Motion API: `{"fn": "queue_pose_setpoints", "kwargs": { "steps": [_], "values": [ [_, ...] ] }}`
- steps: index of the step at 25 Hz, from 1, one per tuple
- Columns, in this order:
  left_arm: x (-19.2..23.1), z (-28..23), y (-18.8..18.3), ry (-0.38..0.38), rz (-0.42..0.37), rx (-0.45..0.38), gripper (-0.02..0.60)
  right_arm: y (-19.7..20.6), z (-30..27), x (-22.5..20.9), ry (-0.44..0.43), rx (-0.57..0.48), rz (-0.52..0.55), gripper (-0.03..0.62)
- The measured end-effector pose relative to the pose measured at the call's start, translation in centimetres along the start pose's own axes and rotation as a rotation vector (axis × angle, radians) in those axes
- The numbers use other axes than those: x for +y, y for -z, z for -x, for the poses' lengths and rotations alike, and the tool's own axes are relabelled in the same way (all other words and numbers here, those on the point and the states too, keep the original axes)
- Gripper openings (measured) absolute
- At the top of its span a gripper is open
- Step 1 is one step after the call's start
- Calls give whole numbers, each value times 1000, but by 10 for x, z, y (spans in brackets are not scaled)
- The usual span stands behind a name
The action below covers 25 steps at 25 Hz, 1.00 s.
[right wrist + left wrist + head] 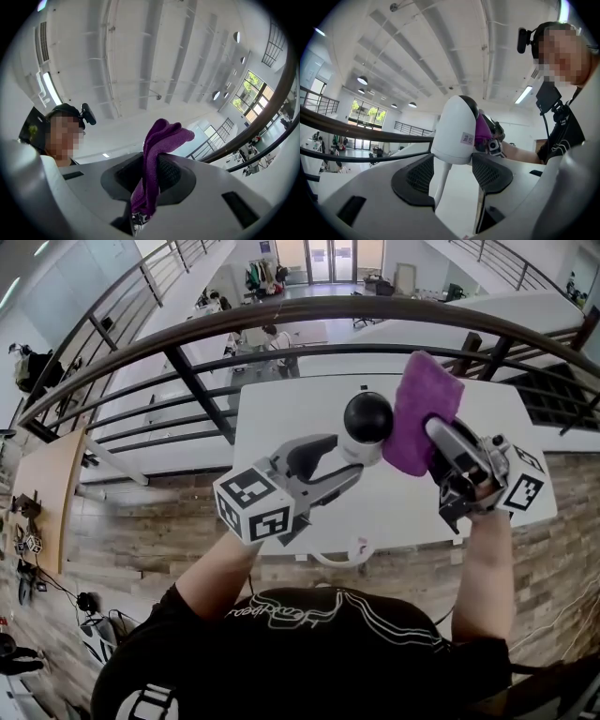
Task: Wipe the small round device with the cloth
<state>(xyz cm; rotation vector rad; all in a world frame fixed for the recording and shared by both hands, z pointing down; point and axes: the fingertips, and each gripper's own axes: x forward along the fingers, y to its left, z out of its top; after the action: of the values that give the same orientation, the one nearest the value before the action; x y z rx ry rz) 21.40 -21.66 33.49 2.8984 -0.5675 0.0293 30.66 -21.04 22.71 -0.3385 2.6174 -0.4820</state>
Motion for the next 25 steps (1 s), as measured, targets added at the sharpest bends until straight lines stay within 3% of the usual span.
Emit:
{"fn": "queue_pose_setpoints", "kwargs": {
  "steps": [25],
  "values": [
    [3,-5,2,51,-15,12,265,5,-28,-55,33,301,143,63]
  ]
}}
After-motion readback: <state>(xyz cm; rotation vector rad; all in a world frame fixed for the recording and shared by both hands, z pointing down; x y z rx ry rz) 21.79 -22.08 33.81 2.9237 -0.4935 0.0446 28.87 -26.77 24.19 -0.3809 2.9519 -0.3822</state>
